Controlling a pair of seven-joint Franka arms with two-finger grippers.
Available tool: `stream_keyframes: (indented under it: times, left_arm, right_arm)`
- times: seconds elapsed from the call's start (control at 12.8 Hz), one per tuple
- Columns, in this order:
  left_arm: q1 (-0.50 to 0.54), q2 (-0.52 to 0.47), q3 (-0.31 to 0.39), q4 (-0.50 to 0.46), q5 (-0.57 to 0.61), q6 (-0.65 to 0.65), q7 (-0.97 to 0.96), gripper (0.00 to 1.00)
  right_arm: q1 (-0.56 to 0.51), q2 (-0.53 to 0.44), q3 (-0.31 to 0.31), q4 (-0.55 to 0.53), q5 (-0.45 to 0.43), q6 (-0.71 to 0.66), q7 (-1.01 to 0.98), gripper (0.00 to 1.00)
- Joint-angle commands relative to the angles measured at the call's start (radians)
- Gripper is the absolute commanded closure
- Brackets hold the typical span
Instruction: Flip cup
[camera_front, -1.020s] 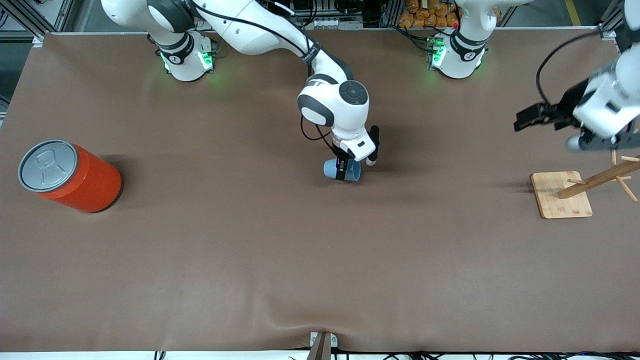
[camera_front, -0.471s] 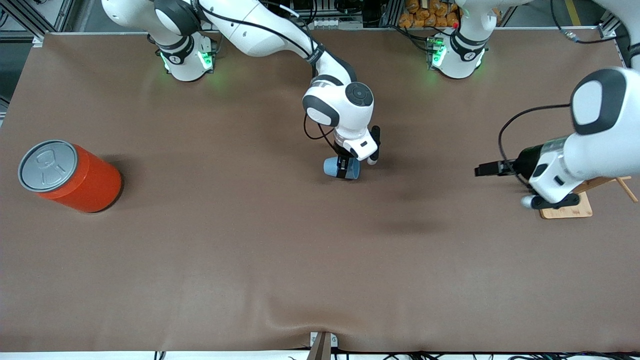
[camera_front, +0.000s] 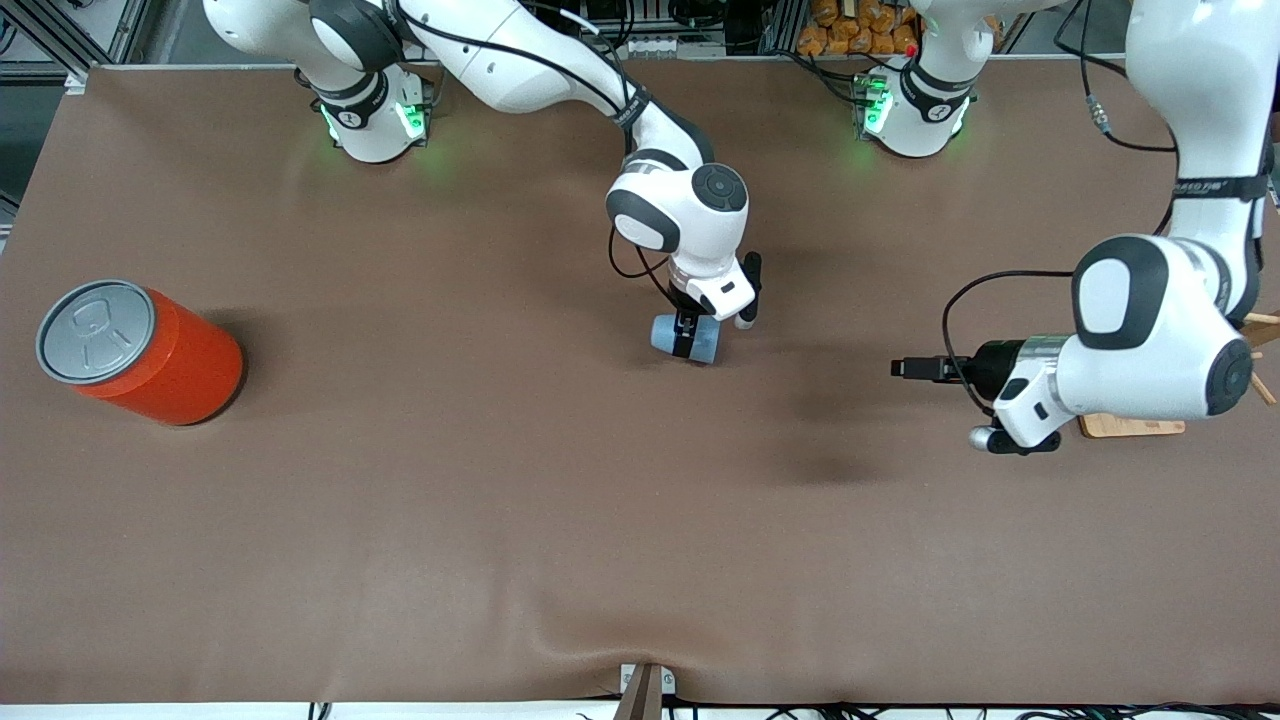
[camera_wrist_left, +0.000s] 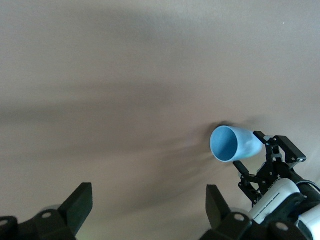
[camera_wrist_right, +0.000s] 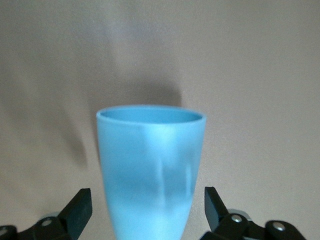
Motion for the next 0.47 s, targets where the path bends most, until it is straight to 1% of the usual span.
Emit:
stream_keyframes:
  times: [0.0,0.24,0.39]
  left_arm:
    - [0.002,0.03,-0.006,-0.007,-0.067,0.007,0.018,0.0]
    - [0.002,0.086,-0.006,-0.018,-0.148,0.01,0.108,0.0]
    - [0.006,0.132,-0.006,-0.024,-0.241,0.008,0.191,0.0]
  right_arm:
    - [0.008,0.018,-0.002,0.029,-0.033,-0.006,0.029,0.0]
    - [0.003,0.009,-0.001,0.034,-0.033,-0.016,0.029,0.0]
    - [-0.001,-0.029,0.002,0.035,-0.018,-0.048,0.026,0.0]
